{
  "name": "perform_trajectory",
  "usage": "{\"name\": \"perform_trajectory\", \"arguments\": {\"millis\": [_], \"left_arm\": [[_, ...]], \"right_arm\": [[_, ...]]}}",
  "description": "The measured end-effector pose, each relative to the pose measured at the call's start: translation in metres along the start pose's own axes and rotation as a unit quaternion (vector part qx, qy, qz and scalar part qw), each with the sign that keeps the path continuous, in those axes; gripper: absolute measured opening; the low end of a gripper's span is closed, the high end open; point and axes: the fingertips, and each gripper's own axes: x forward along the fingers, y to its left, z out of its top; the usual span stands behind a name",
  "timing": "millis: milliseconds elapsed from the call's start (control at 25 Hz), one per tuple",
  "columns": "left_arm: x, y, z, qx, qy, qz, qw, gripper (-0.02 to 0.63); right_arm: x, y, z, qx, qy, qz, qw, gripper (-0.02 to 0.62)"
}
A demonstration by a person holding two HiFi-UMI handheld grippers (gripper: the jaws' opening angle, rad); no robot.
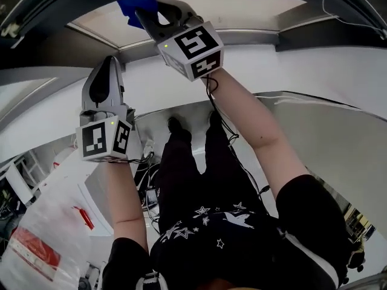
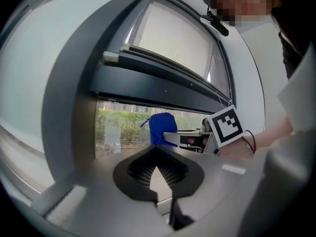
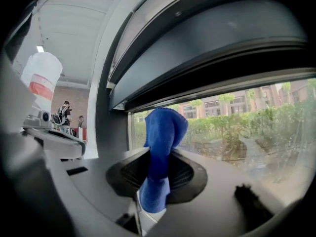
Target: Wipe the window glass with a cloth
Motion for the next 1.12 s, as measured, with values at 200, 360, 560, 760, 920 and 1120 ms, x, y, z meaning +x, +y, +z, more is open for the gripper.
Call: {"name": "perform_trajectory", "arguments": {"millis": [200, 360, 560, 760, 920, 1120], "left_arm": [[0.043, -0.07, 0.005, 0.0, 0.008, -0.038, 0.9992, 0.008], [0.077, -0.132, 0.003, 0.01, 0.018, -0.08, 0.9966, 0.008], [0.113, -0.197, 0.005, 0.008, 0.017, -0.104, 0.9944, 0.008], [0.151, -0.259, 0.009, 0.022, 0.017, -0.137, 0.9901, 0.009], [0.179, -0.301, 0.015, 0.034, 0.012, -0.165, 0.9857, 0.009], [0.203, -0.34, 0.014, 0.048, 0.011, -0.193, 0.98, 0.009]], "right_arm": [[-0.063, -0.072, -0.008, 0.016, -0.004, -0.053, 0.998, 0.089], [-0.116, -0.129, -0.016, 0.025, -0.007, -0.09, 0.996, 0.089], [-0.177, -0.191, -0.029, 0.033, -0.001, -0.121, 0.992, 0.089], [-0.233, -0.25, -0.032, 0.042, -0.021, -0.152, 0.987, 0.089], [-0.277, -0.3, -0.034, 0.048, -0.031, -0.201, 0.978, 0.089], [-0.319, -0.35, -0.04, 0.038, -0.031, -0.26, 0.964, 0.089]]}}
